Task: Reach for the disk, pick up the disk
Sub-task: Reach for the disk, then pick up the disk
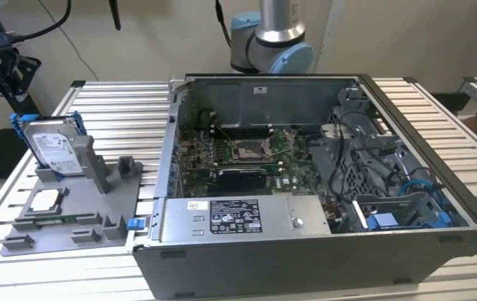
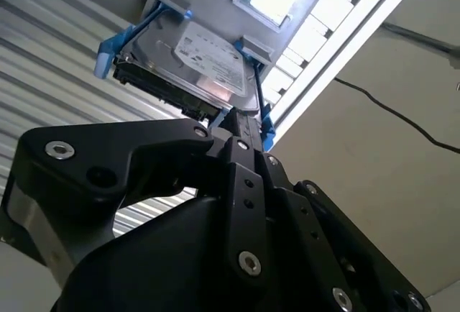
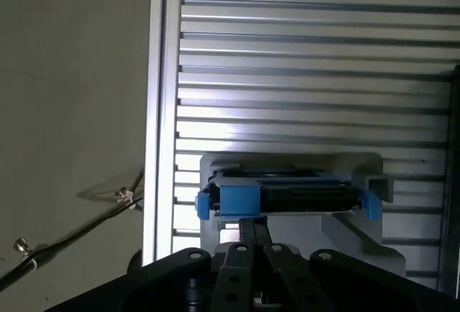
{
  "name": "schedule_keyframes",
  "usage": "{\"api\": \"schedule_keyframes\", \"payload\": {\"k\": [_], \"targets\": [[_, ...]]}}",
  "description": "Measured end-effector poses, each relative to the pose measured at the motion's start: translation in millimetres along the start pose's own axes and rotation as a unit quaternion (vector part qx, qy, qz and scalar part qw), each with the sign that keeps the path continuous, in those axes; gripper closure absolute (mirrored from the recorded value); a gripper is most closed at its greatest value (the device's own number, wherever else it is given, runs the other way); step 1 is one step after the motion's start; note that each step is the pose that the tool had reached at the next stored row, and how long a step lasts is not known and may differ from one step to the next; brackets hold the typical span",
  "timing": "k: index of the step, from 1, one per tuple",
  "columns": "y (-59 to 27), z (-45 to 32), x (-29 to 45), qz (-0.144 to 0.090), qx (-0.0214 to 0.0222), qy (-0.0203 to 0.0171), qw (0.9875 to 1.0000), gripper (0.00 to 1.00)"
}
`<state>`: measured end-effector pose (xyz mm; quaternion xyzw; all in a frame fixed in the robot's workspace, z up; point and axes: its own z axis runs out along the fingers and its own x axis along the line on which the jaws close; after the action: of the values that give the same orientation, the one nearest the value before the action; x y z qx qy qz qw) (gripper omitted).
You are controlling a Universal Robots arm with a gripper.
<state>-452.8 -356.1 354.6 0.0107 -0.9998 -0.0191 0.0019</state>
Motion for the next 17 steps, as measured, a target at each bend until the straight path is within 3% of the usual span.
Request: {"api": "schedule_keyframes", "payload": {"k": [6, 10, 14, 17], "targets": [[0.0, -0.1, 0.0, -0.003, 0.0001, 0.0002, 1.0, 1.0], [0.0, 0.0, -0.1, -0.028, 0.0001, 0.001, 0.9996, 1.0], [0.0, 0.0, -0.1, -0.064, 0.0002, 0.0024, 0.9979, 1.0], [0.0, 0.0, 0.0, -0.091, 0.0003, 0.0035, 0.9958, 1.0]]}}
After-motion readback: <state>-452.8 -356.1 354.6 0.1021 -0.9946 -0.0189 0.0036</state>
